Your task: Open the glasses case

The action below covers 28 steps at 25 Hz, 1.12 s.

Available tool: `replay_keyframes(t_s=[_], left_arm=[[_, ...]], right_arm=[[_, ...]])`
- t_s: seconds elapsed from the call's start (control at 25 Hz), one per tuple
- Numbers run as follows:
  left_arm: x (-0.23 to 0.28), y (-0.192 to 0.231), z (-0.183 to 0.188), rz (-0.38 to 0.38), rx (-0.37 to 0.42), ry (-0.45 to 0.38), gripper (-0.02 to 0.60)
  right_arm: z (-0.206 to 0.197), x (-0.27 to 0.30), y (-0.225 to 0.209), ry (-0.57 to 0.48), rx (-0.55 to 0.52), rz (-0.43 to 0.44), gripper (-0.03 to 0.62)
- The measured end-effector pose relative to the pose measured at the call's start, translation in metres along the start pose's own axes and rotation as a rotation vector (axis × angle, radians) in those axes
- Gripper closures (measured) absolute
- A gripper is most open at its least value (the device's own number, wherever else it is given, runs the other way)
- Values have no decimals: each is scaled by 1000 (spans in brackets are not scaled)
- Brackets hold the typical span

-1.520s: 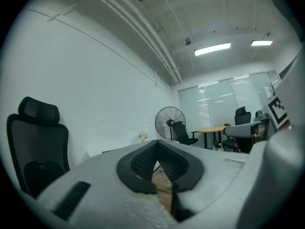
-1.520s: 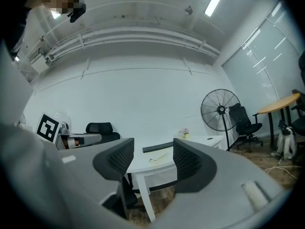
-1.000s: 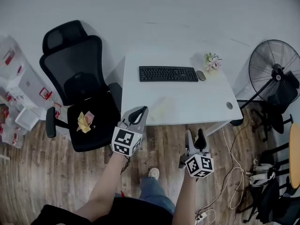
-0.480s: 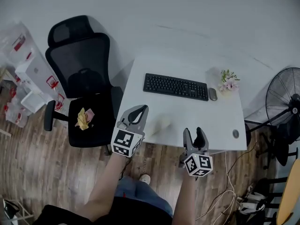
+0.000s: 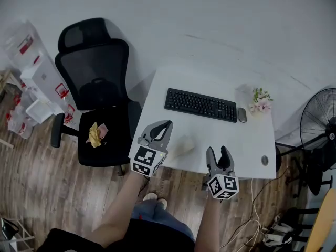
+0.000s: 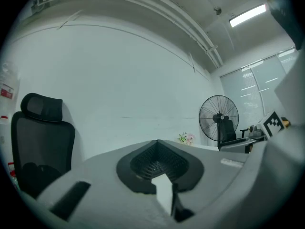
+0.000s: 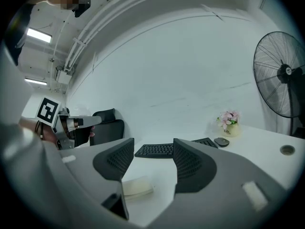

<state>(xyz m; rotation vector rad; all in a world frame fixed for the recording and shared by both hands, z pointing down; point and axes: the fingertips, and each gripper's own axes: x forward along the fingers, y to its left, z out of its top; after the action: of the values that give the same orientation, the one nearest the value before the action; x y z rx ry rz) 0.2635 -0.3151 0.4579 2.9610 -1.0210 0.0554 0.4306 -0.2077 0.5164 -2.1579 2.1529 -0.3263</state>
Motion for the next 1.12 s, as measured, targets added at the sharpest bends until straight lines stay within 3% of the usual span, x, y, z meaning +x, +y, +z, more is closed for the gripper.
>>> replay_keyframes(t_s=[0.24, 0.4, 0.88, 1.12], left_arm=[[6, -2, 11, -16, 12, -12, 574], [5, -4, 9, -18, 12, -5, 574], [-8, 0, -24, 15, -27, 59, 574], [-21, 15, -29, 57, -21, 75, 574]], right_arm=[[1, 7, 0, 27, -45, 16, 345], [-8, 12, 5, 87, -132, 72, 345], [-51, 43, 33, 356, -642, 383, 352], [-92, 47, 54, 489, -1036, 609, 352]])
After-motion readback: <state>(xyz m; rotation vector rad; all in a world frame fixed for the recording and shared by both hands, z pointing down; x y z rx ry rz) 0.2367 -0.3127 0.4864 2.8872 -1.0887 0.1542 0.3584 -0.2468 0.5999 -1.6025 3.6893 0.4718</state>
